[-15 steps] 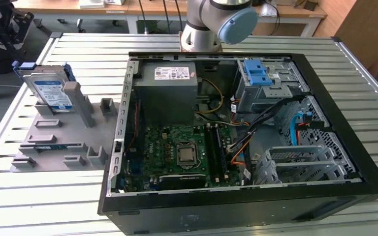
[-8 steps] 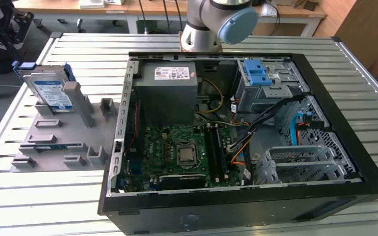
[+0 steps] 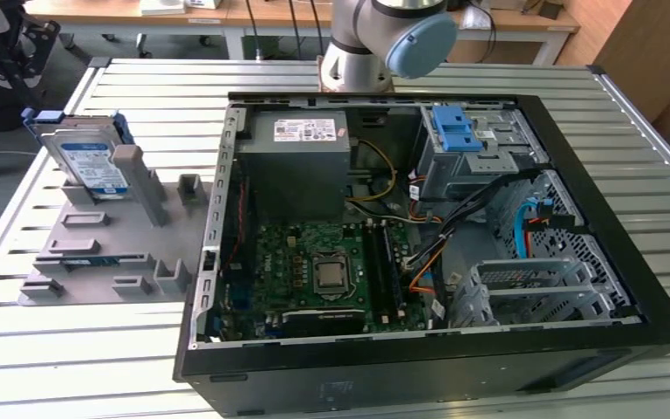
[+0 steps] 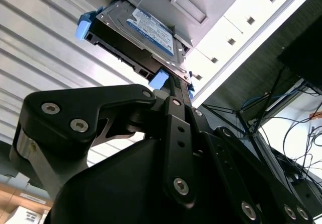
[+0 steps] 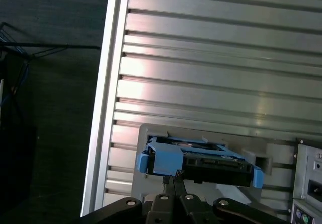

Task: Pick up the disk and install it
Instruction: 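Pick up the disk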

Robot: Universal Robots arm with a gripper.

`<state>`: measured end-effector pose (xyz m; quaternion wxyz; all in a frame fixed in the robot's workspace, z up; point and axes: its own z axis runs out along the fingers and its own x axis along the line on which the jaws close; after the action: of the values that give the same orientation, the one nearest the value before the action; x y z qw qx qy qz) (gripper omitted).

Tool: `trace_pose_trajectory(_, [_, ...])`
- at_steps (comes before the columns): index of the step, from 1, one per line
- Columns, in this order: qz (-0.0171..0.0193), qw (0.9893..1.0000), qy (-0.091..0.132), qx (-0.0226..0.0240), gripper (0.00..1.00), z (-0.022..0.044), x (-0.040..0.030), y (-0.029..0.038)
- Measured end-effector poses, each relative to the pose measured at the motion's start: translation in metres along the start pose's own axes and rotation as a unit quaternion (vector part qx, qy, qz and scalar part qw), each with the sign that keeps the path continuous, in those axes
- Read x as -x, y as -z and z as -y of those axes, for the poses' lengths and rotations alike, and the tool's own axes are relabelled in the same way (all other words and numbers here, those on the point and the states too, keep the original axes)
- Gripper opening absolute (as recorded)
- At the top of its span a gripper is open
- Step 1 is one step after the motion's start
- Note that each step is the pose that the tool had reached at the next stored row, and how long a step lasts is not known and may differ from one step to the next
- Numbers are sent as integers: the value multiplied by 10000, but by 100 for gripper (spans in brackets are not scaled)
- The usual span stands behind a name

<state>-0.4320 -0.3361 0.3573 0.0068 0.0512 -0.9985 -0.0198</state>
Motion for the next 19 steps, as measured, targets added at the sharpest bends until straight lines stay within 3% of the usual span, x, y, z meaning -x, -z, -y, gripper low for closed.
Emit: trace_pose_trajectory(19, [-14, 9993, 365, -4, 11, 0, 0, 0])
